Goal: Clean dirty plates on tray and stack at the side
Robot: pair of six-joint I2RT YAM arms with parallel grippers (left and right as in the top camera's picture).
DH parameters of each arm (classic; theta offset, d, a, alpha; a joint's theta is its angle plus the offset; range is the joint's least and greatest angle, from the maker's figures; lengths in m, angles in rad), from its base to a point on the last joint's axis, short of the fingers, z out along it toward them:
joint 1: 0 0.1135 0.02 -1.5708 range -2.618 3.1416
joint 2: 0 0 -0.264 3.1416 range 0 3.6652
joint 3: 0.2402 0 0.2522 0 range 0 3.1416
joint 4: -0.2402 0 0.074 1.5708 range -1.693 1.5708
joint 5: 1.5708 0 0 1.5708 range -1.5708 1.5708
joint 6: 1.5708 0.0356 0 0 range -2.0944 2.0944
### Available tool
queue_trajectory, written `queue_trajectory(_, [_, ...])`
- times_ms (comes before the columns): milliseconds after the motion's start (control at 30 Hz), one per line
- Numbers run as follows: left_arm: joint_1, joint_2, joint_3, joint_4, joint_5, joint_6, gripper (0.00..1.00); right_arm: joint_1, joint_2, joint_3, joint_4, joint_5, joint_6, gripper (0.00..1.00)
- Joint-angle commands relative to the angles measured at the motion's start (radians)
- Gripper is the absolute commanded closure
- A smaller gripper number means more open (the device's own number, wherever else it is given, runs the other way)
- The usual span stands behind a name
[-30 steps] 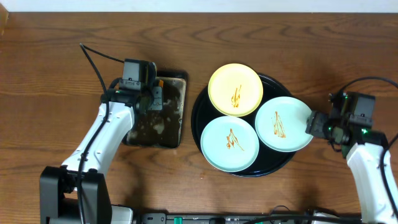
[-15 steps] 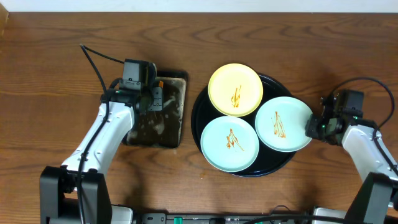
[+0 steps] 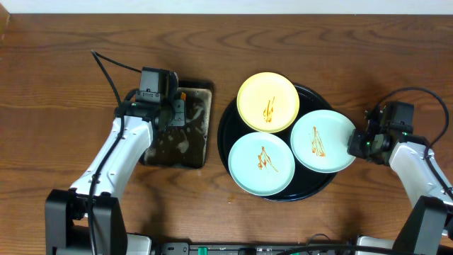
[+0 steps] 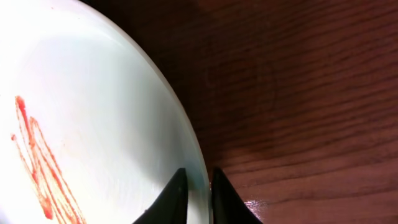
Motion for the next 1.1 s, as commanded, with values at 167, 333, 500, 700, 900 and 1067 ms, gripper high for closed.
queue_trajectory(167, [-0.001,-0.002,0.017,0.035,0.011,-0.009,0.92,-0.007,0.005,0.014,0.002,0.001,-0.003,0.98])
queue_trajectory(333, [-0.001,-0.025,0.017,0.159,0.011,-0.009,0.93,-0.006,0.005,0.014,0.001,0.001,-0.002,0.99])
queue_trajectory(500, [-0.001,-0.087,0.017,0.248,0.01,-0.008,0.93,-0.007,0.005,0.014,0.0,0.001,-0.002,0.99])
queue_trajectory(700, [-0.001,-0.127,0.017,0.264,0.01,-0.009,0.93,-0.006,0.005,0.014,-0.002,0.001,-0.002,0.99])
queue_trajectory(900, [-0.001,-0.126,0.017,0.229,0.011,-0.009,0.92,-0.006,0.005,0.014,-0.003,0.001,-0.002,0.99])
queue_trajectory(1067, [-0.002,-0.106,0.016,0.156,0.011,-0.097,0.93,-0.006,0.005,0.014,-0.003,0.0,-0.002,0.99])
